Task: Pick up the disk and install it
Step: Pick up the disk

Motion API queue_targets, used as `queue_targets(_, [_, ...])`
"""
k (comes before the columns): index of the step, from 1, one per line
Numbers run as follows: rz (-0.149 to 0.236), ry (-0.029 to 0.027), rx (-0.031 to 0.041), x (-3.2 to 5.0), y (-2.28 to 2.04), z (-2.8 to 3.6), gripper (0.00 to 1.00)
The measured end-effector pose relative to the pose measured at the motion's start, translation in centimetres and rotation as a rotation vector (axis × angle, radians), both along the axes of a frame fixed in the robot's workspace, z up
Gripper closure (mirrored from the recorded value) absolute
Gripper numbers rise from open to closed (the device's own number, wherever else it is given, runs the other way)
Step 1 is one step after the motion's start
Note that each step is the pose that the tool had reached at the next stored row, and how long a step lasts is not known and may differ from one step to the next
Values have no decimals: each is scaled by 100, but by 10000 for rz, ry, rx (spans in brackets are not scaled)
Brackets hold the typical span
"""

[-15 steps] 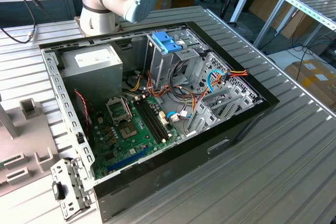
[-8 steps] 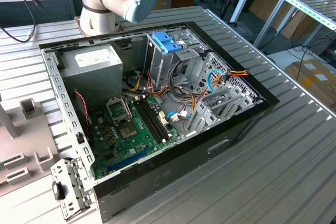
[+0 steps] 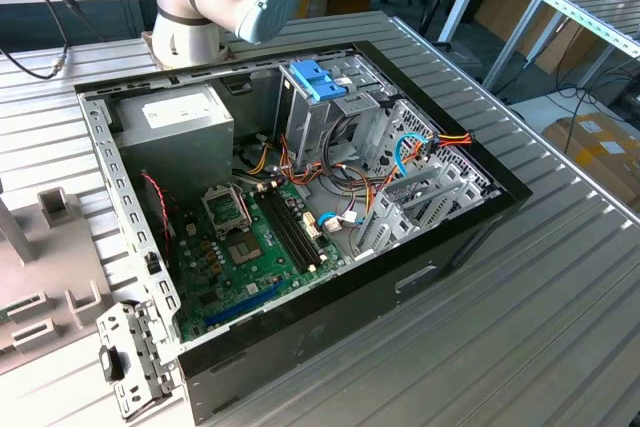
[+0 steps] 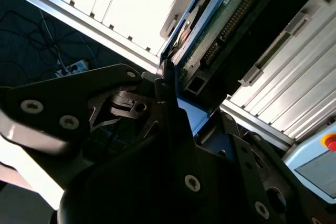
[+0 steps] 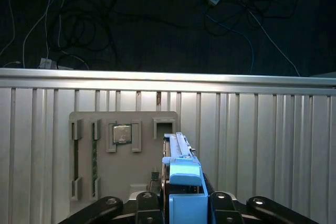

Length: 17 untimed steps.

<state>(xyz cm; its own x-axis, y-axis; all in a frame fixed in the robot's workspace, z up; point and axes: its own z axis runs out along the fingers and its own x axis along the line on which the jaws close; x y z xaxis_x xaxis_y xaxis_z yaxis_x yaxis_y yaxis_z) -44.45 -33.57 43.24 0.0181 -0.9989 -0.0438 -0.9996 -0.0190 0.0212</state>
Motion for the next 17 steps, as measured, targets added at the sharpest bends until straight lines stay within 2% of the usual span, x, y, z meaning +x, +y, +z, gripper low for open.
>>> queue_targets(14, [0,0,13,0,0,78,63])
queue_targets(17, [0,0,25,0,0,134,63])
